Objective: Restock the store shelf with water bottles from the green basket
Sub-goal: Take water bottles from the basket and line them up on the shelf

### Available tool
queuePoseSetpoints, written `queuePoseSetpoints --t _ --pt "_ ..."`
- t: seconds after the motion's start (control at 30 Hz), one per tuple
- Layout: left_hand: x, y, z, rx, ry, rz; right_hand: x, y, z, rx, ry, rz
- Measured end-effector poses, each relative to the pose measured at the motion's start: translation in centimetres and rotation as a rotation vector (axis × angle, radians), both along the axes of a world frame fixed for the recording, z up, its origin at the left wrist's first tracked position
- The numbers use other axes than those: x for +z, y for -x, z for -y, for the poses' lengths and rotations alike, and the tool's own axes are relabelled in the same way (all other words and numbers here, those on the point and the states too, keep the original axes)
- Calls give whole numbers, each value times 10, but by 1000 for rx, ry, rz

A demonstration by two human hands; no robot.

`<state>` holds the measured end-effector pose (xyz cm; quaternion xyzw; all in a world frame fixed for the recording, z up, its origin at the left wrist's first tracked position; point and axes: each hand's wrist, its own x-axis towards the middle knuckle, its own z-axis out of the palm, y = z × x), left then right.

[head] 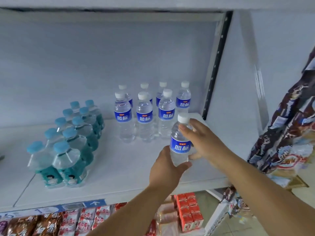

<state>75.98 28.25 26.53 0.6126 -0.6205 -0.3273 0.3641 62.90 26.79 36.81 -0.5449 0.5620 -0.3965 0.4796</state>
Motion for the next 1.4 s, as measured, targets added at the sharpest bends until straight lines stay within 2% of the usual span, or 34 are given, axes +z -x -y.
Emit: queuePoseSetpoints --t 0.23,0.43,0.57,0.8,1.0,1.4 --pt "-7 57 73 70 -16 9 -6 33 63 -128 4 44" --pt "-10 65 96 28 -103 102 0 35 99 -158 94 -31" --pt "-23 56 96 -29 -142 36 -2 36 114 -175 95 -27" --pt "-23 44 103 -78 -291 -87 -2 35 137 -168 70 11" --pt "-26 41 105 -90 -323 -72 -6 30 148 -164 50 -9" --pt "-25 38 110 -123 -345 -32 -9 41 156 -7 57 -101"
